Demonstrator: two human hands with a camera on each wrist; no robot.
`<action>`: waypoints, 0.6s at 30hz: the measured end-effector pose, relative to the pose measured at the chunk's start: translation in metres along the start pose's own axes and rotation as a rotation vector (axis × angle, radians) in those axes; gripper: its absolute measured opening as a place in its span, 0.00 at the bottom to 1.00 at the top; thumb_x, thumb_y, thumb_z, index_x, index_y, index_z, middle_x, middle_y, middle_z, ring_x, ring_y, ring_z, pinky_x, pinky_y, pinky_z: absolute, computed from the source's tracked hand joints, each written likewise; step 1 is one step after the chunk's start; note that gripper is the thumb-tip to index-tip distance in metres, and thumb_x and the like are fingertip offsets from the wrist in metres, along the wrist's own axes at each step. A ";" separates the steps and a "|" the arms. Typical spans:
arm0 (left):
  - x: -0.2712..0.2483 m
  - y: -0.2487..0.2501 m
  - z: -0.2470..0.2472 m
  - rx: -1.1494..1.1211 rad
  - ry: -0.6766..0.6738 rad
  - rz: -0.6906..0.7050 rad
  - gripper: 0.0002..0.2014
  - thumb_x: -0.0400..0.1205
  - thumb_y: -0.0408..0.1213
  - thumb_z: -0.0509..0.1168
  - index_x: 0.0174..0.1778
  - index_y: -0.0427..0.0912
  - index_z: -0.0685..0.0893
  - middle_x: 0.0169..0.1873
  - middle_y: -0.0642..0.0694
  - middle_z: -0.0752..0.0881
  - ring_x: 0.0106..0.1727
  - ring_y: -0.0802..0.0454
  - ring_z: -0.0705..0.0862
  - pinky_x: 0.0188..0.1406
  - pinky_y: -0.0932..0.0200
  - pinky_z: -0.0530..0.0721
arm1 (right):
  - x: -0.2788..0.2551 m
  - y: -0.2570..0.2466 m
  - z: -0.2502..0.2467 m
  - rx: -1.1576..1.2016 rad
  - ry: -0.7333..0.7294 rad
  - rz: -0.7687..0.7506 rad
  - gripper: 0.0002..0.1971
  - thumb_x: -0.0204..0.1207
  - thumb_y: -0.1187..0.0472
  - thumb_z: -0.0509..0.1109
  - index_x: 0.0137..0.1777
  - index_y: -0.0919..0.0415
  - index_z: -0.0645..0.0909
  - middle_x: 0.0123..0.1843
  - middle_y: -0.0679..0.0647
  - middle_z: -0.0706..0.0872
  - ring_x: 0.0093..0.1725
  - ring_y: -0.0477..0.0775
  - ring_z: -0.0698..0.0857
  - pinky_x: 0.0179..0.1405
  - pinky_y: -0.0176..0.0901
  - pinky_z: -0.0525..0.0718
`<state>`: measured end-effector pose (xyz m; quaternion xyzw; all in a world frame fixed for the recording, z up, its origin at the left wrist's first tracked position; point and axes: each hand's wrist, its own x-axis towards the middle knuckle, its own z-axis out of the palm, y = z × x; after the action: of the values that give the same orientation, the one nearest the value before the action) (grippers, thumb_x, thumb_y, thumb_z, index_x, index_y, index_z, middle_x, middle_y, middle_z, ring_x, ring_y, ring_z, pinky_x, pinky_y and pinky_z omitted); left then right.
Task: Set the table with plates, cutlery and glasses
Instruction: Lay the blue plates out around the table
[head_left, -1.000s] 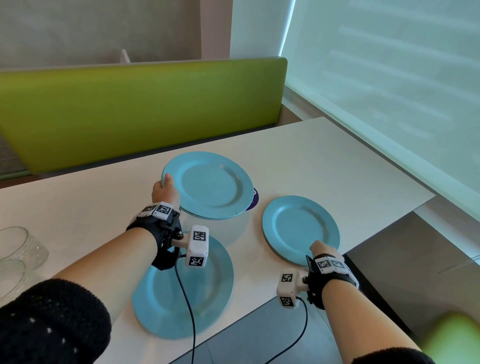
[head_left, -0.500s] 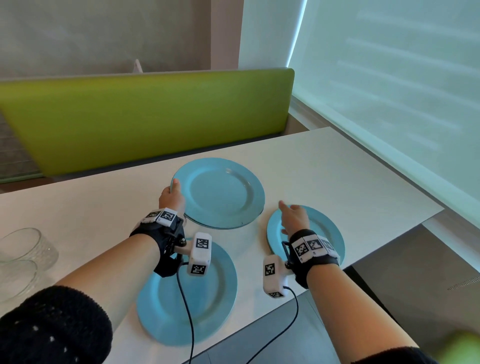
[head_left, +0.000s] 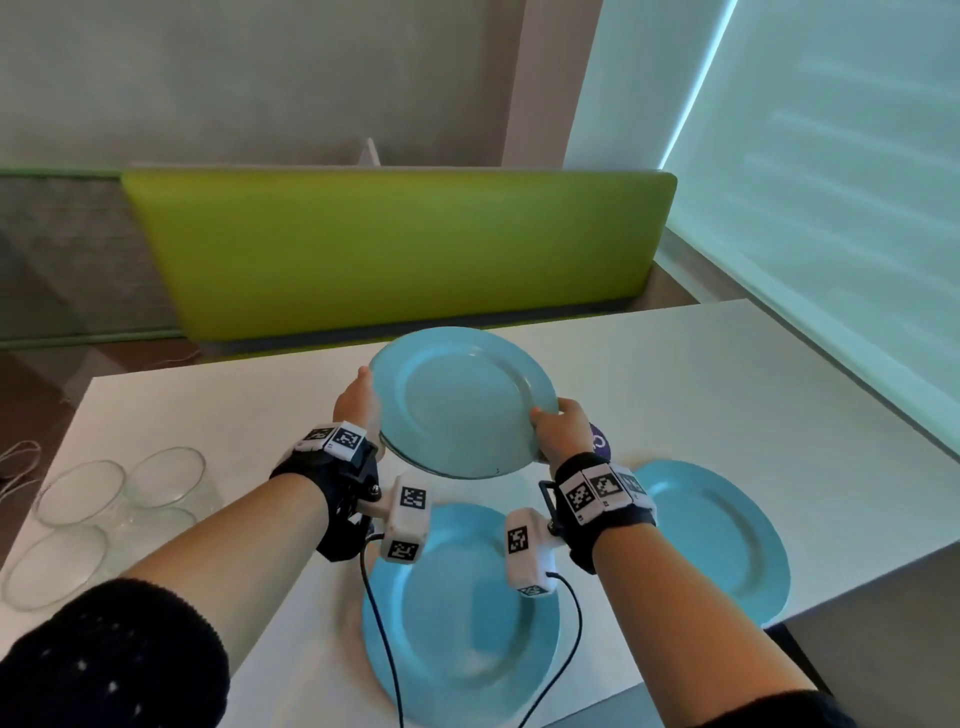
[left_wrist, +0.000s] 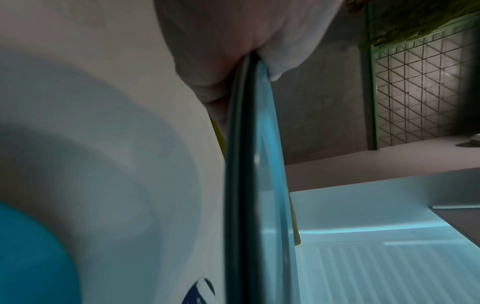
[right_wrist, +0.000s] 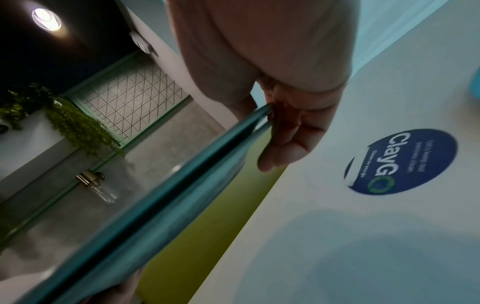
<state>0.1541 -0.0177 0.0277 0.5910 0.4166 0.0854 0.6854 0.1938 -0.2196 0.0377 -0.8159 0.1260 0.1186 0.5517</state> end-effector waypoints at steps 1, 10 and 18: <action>0.006 0.005 -0.006 0.013 -0.004 0.011 0.27 0.87 0.52 0.49 0.72 0.34 0.74 0.71 0.35 0.77 0.71 0.36 0.78 0.70 0.46 0.77 | -0.002 -0.007 0.007 0.010 -0.012 0.006 0.15 0.79 0.65 0.62 0.64 0.66 0.77 0.48 0.61 0.81 0.55 0.67 0.84 0.55 0.66 0.85; 0.071 0.043 -0.080 0.021 0.244 0.055 0.27 0.89 0.45 0.42 0.75 0.31 0.71 0.75 0.34 0.72 0.75 0.36 0.72 0.73 0.49 0.71 | 0.036 -0.016 0.057 0.140 -0.084 0.110 0.20 0.83 0.62 0.59 0.70 0.73 0.73 0.62 0.64 0.82 0.59 0.64 0.83 0.66 0.61 0.81; 0.111 0.055 -0.124 -0.096 0.471 0.073 0.25 0.89 0.43 0.43 0.75 0.29 0.69 0.74 0.31 0.73 0.74 0.34 0.73 0.71 0.47 0.72 | 0.037 -0.003 0.071 0.413 0.094 0.285 0.20 0.81 0.75 0.53 0.73 0.72 0.69 0.71 0.71 0.75 0.70 0.73 0.75 0.66 0.68 0.76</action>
<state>0.1626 0.1574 0.0292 0.5362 0.5387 0.2652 0.5932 0.2257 -0.1550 0.0023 -0.6646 0.2866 0.1291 0.6778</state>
